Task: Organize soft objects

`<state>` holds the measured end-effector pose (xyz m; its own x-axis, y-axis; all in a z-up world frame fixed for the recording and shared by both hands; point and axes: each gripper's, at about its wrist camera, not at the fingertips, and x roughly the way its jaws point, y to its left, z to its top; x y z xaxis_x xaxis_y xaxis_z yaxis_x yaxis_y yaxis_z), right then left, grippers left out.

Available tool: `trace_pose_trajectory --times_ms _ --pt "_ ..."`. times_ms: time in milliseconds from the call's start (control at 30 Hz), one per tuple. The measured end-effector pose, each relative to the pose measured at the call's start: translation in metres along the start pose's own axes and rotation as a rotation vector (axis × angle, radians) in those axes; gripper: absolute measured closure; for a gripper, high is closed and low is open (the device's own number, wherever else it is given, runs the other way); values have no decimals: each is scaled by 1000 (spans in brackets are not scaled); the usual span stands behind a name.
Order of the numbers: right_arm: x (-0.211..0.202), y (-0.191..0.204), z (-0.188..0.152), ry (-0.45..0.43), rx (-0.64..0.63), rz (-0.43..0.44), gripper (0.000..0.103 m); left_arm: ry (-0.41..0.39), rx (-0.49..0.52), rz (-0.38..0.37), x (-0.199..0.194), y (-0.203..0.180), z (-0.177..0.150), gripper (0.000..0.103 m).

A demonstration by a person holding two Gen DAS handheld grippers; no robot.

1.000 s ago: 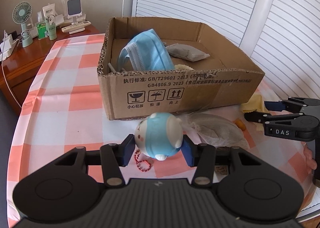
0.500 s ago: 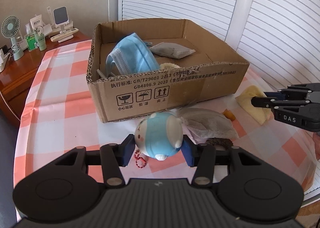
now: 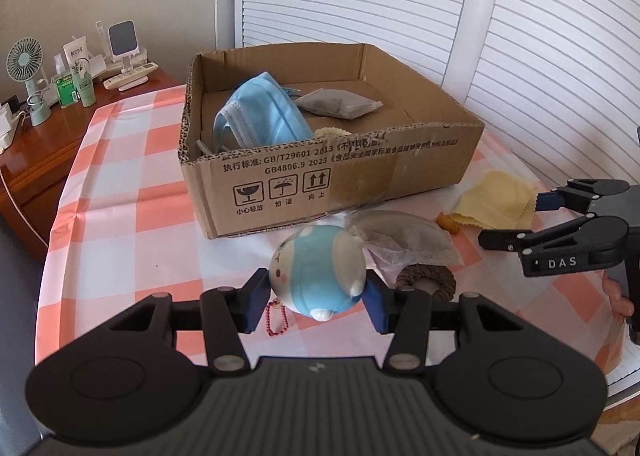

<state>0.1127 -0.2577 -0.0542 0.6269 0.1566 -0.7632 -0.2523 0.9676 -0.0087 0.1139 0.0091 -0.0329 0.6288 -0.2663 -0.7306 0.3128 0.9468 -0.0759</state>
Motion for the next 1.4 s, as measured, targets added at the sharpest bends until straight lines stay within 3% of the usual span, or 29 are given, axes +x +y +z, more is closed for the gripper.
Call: trace_pose_trajectory --times_ms 67,367,767,1133,1233,1400 --pt "2 2 -2 17 20 12 0 2 2 2 1 0 0 54" --pt "7 11 -6 48 -15 17 0 5 2 0 2 0 1 54" --pt "3 12 -14 0 -39 26 0 10 -2 -7 4 0 2 54" --pt "15 -5 1 -4 -57 1 0 18 -11 -4 7 4 3 54" --pt "16 -5 4 -8 -59 -5 12 20 -9 -6 8 4 4 54" --pt "8 -3 5 -16 -69 -31 47 21 -6 -10 9 4 5 54"
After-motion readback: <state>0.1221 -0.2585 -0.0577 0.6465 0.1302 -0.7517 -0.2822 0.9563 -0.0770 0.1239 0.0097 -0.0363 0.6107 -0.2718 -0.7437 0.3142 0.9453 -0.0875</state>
